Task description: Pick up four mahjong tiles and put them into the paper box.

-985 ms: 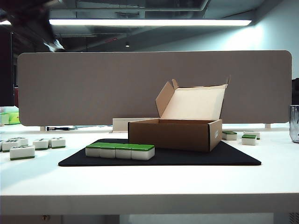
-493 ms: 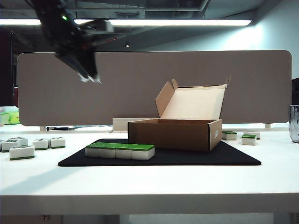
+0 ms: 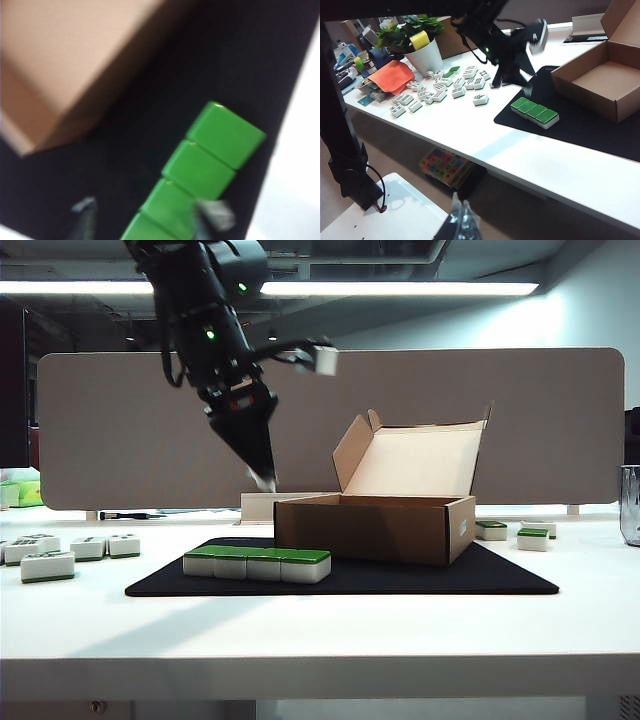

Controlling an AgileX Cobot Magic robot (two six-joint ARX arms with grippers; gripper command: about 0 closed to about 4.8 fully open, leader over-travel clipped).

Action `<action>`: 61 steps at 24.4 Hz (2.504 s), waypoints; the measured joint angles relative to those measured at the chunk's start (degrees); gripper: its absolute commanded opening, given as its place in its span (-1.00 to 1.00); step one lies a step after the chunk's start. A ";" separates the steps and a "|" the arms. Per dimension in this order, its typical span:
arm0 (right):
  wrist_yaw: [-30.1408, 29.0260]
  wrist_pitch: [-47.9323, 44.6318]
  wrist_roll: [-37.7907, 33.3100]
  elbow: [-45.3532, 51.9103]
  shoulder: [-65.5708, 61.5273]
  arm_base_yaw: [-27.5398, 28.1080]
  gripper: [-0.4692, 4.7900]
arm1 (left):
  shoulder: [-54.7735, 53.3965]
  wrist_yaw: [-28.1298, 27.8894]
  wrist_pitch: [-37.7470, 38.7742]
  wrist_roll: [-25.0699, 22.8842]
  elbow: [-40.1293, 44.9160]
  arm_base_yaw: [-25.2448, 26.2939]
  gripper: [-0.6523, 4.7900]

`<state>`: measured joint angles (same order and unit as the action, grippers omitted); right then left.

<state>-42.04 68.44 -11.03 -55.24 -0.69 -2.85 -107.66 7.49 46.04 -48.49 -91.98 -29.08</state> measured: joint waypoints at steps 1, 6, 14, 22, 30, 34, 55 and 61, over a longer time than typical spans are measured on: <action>0.00 0.00 0.00 0.00 0.00 0.00 -0.83 | -0.96 0.00 1.01 -3.13 0.00 -0.85 0.66; -0.02 0.00 0.00 0.00 0.00 0.00 -0.83 | -3.34 0.00 1.95 -9.14 0.00 -2.80 0.66; -0.02 0.00 0.00 0.00 0.00 0.00 -0.83 | -5.42 -0.02 1.46 -16.35 0.02 -3.39 0.66; 0.00 0.02 0.00 0.00 0.00 0.00 -0.83 | -7.17 0.04 0.00 -17.53 0.02 -3.39 0.60; 0.00 0.00 0.02 0.00 0.00 0.00 -0.83 | -9.29 1.27 -1.18 -17.51 0.02 -4.44 0.59; -0.02 0.02 0.02 0.00 0.00 0.00 -0.83 | -9.84 1.29 -2.23 -17.51 -0.04 -4.50 0.57; 0.07 0.02 0.02 0.00 0.00 0.00 -0.83 | -11.63 1.73 -1.73 -17.27 -0.39 -3.96 0.19; 0.20 0.02 0.02 0.00 0.00 0.00 -0.83 | -11.65 2.56 -1.68 -16.24 -0.42 -3.96 -0.14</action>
<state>-41.85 68.47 -11.00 -55.24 -0.69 -2.85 -119.31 10.04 44.36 -64.73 -92.40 -33.04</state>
